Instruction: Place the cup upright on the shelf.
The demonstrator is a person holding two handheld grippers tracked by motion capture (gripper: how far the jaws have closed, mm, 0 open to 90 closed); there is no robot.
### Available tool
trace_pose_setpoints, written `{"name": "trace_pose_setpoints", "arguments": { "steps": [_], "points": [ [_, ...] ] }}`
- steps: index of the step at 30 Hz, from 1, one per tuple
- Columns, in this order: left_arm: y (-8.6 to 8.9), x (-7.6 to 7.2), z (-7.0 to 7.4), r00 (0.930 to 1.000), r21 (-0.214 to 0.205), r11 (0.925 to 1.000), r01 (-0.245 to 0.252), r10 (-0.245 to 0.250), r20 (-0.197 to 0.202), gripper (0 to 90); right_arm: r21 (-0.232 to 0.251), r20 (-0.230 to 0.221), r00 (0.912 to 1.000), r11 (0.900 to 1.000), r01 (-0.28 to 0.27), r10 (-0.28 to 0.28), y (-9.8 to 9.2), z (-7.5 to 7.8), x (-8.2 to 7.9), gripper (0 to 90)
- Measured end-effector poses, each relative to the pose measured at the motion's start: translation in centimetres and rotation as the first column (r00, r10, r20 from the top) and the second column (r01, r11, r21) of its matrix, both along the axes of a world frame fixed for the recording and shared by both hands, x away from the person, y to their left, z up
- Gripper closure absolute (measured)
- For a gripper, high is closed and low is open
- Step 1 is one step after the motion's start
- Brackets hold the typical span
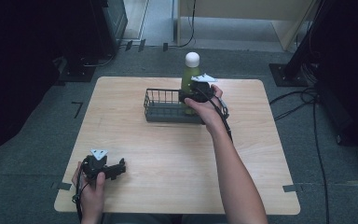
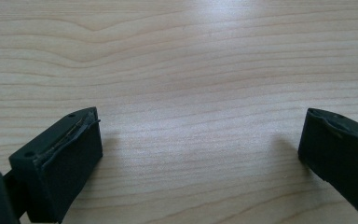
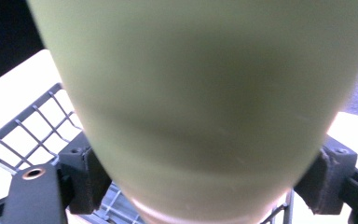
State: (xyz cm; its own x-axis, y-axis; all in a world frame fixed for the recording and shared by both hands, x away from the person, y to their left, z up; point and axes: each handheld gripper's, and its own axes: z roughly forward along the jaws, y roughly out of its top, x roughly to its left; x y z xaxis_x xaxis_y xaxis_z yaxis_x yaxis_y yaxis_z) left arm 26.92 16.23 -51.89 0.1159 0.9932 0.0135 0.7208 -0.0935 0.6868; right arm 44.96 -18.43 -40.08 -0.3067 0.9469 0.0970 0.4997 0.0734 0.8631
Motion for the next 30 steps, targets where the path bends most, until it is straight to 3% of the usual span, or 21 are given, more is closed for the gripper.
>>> {"name": "trace_pose_setpoints", "arguments": {
  "steps": [6, 11, 16, 30],
  "points": [
    [0.0, 0.0, 0.0, 1.0000, 0.000, 1.0000, 0.000, 0.000, 0.000, 0.0, 0.035, -0.017, 0.9996, 0.9992, -0.021, 0.021, -0.4, 0.4, -0.2, 8.1],
    [0.0, 0.0, 0.0, 1.0000, 0.000, 1.0000, 0.000, 0.000, 0.001, 0.0, 0.035, -0.028, 0.9990, 0.9989, -0.033, 0.034, -0.7, 0.7, -0.9, 3.0],
    [0.0, 0.0, 0.0, 1.0000, 0.000, 1.0000, 0.000, 0.000, 0.001, 0.0, 0.011, -0.023, 0.9975, 0.9978, -0.066, 0.066, -1.1, 0.9, -2.3, 0.8],
    [0.0, 0.0, 0.0, 1.0000, 0.000, 1.0000, 0.000, 0.000, 0.001, 0.0, 0.015, -0.011, 0.9993, 0.9992, -0.036, 0.036, -5.0, -0.1, -6.7, 0.0]
  ]
}}
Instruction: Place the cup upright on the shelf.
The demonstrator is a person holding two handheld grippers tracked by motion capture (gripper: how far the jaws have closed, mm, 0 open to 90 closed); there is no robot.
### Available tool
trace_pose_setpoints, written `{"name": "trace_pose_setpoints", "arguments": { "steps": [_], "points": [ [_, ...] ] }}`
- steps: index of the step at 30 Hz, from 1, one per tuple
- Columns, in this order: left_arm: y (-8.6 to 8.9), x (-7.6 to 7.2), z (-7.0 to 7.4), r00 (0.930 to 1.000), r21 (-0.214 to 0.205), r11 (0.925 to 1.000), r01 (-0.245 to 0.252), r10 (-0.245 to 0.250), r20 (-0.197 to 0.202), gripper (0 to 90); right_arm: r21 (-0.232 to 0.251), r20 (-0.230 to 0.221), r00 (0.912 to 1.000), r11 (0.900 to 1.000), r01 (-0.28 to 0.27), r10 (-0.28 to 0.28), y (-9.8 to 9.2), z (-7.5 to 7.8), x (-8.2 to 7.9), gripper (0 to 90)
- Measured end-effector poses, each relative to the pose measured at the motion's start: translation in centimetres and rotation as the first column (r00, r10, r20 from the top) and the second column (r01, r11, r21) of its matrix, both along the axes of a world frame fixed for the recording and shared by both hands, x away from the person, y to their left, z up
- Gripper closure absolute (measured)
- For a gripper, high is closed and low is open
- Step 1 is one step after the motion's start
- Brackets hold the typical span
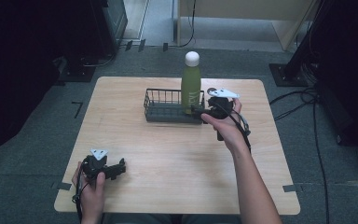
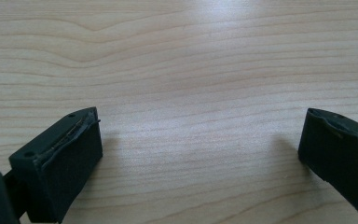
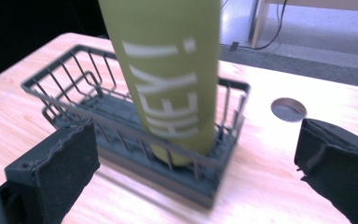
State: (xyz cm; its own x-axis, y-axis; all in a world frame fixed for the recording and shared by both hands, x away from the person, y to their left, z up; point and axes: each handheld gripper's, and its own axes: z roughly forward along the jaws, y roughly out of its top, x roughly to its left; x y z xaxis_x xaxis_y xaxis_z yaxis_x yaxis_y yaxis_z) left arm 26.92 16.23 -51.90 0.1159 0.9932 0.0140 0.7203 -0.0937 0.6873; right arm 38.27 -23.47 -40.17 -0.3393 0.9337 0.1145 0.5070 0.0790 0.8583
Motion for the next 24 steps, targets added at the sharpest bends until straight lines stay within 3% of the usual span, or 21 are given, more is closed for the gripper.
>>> {"name": "trace_pose_setpoints", "arguments": {
  "steps": [12, 24],
  "points": [
    [0.0, 0.0, 0.0, 1.0000, -0.001, 1.0000, 0.000, 0.000, 0.001, 0.0, 0.004, -0.048, 0.9971, 0.9982, 0.060, -0.059, -3.9, -3.6, -3.1, 0.0],
    [0.0, 0.0, 0.0, 1.0000, 0.002, 1.0000, 0.002, -0.002, 0.000, 0.0, -0.007, -0.087, 0.9847, 0.9885, 0.151, -0.151, -8.1, -7.7, -6.5, 0.0]
  ]
}}
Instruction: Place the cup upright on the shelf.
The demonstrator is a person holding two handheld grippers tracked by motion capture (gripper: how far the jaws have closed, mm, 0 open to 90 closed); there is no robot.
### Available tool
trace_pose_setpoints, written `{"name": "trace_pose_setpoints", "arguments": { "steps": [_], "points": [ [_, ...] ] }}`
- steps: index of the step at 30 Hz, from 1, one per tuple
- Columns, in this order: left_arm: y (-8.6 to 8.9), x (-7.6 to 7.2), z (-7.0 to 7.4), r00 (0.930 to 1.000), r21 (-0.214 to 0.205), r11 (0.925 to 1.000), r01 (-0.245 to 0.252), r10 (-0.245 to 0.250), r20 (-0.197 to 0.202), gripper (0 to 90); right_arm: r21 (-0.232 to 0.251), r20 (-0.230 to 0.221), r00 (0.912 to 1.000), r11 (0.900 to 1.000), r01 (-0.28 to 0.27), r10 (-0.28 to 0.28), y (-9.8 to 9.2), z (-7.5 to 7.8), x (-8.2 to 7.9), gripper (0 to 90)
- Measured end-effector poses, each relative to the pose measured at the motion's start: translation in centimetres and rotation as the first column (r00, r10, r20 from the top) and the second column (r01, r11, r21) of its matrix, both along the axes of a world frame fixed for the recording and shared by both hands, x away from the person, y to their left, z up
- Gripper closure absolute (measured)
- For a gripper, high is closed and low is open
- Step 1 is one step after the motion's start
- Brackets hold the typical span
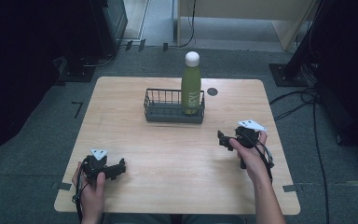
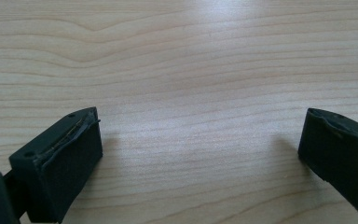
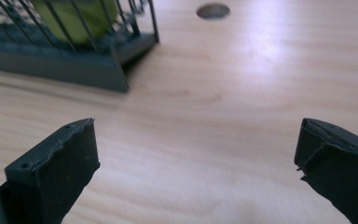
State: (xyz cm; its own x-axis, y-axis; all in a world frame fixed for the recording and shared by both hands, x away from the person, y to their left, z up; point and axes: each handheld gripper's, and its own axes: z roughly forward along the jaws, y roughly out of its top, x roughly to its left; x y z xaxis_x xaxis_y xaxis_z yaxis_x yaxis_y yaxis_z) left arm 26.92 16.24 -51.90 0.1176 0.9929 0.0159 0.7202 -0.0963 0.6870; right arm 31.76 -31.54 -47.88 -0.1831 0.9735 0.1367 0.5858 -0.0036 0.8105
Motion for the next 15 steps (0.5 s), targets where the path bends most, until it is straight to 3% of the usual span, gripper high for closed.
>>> {"name": "trace_pose_setpoints", "arguments": {
  "steps": [6, 15],
  "points": [
    [0.0, 0.0, 0.0, 1.0000, 0.000, 1.0000, 0.000, 0.000, 0.000, 0.0, 0.016, -0.025, 0.9990, 0.9992, 0.038, -0.038, -2.6, -2.1, -2.0, 0.0],
    [0.0, 0.0, 0.0, 1.0000, 0.000, 1.0000, 0.000, 0.000, 0.000, 0.0, -0.006, -0.052, 0.9961, 0.9974, 0.071, -0.071, -5.5, -3.6, -4.6, 0.0]
  ]
}}
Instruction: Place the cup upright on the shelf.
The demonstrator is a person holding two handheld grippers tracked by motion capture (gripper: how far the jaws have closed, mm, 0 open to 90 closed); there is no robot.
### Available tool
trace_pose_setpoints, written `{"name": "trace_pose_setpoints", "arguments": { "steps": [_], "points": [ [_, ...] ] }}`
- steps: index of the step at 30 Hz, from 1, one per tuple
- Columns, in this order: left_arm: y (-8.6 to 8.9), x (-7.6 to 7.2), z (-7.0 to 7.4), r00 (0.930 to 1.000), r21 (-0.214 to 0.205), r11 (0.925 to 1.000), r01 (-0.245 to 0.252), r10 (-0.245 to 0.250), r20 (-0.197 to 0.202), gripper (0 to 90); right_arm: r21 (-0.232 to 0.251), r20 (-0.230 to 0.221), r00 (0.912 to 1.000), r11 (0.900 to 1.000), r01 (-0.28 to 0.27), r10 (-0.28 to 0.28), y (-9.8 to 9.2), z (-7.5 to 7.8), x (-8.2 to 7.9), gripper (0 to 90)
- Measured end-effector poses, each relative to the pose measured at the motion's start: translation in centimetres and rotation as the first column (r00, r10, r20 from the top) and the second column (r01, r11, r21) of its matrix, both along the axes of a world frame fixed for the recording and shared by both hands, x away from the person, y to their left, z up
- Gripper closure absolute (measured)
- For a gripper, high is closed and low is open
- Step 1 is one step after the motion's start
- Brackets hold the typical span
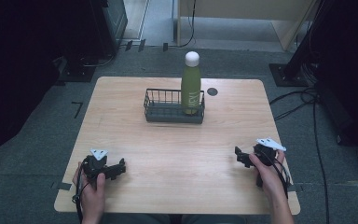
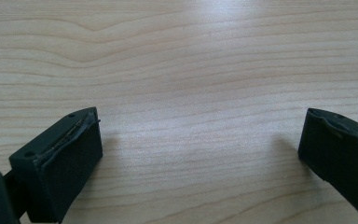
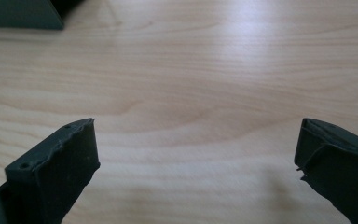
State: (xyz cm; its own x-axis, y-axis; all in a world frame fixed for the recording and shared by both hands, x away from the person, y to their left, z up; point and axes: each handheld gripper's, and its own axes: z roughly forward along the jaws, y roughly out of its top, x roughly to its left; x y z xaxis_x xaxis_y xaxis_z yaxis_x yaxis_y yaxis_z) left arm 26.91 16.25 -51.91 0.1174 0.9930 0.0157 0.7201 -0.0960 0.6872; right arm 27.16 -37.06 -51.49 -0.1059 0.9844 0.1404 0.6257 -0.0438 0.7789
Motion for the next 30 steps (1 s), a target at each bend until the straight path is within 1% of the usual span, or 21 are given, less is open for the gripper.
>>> {"name": "trace_pose_setpoints", "arguments": {
  "steps": [5, 6, 7, 8, 9, 10, 12, 13, 15, 18, 19, 20, 23, 30],
  "points": [
    [0.0, 0.0, 0.0, 1.0000, 0.000, 1.0000, 0.000, 0.000, 0.000, 0.0, -0.050, -0.019, 0.9998, 0.9988, 0.002, -0.003, -1.0, -0.6, -1.6, 0.0],
    [0.0, 0.0, 0.0, 1.0000, 0.000, 1.0000, 0.000, 0.000, 0.000, 0.0, -0.053, -0.021, 0.9998, 0.9986, 0.003, -0.005, -1.2, -0.7, -2.0, 0.0],
    [0.0, 0.0, 0.0, 1.0000, 0.000, 1.0000, 0.001, -0.001, -0.001, 0.0, -0.054, -0.030, 0.9995, 0.9985, 0.011, -0.012, -1.7, -0.9, -2.7, 0.0],
    [0.0, 0.0, 0.0, 1.0000, 0.000, 1.0000, 0.001, -0.001, -0.001, 0.0, -0.054, -0.030, 0.9995, 0.9985, 0.011, -0.012, -1.7, -0.9, -2.7, 0.0],
    [0.0, 0.0, 0.0, 1.0000, 0.000, 1.0000, 0.000, 0.000, -0.001, 0.0, -0.053, -0.042, 0.9990, 0.9985, 0.015, -0.017, -2.1, -1.0, -3.3, 0.0],
    [0.0, 0.0, 0.0, 1.0000, 0.000, 1.0000, 0.000, 0.000, -0.001, 0.0, -0.053, -0.042, 0.9990, 0.9985, 0.015, -0.017, -2.1, -1.0, -3.3, 0.0],
    [0.0, 0.0, 0.0, 1.0000, 0.000, 1.0000, 0.000, 0.000, -0.001, 0.0, -0.094, -0.053, 0.9982, 0.9953, 0.024, -0.029, -2.6, -1.1, -4.0, 0.0],
    [0.0, 0.0, 0.0, 1.0000, 0.000, 1.0000, 0.000, 0.000, -0.001, 0.0, -0.101, -0.063, 0.9975, 0.9946, 0.026, -0.032, -2.8, -1.1, -4.2, 0.0],
    [0.0, 0.0, 0.0, 1.0000, 0.000, 1.0000, 0.000, 0.000, 0.000, 0.0, -0.095, -0.069, 0.9968, 0.9949, 0.034, -0.041, -3.1, -1.1, -4.6, 0.0],
    [0.0, 0.0, 0.0, 1.0000, 0.000, 1.0000, 0.000, 0.000, 0.000, 0.0, -0.110, -0.081, 0.9954, 0.9930, 0.043, -0.052, -3.3, -1.2, -5.3, 0.0],
    [0.0, 0.0, 0.0, 1.0000, 0.002, 1.0000, 0.001, -0.001, 0.000, 0.0, -0.107, -0.086, 0.9950, 0.9934, 0.041, -0.051, -3.3, -1.2, -5.5, 0.0],
    [0.0, 0.0, 0.0, 1.0000, 0.001, 1.0000, 0.001, -0.001, 0.000, 0.0, -0.109, -0.096, 0.9941, 0.9932, 0.041, -0.051, -3.4, -1.2, -5.7, 0.0],
    [-0.1, 0.0, 0.0, 1.0000, 0.000, 1.0000, 0.004, -0.004, -0.001, 0.0, -0.123, -0.099, 0.9934, 0.9914, 0.046, -0.058, -3.4, -1.3, -6.0, 0.0],
    [-0.1, 0.2, 0.0, 0.9999, 0.000, 0.9999, 0.014, -0.014, -0.002, 0.0, -0.124, -0.098, 0.9930, 0.9909, 0.053, -0.066, -3.3, -1.3, -6.1, 0.0]
  ]
}}
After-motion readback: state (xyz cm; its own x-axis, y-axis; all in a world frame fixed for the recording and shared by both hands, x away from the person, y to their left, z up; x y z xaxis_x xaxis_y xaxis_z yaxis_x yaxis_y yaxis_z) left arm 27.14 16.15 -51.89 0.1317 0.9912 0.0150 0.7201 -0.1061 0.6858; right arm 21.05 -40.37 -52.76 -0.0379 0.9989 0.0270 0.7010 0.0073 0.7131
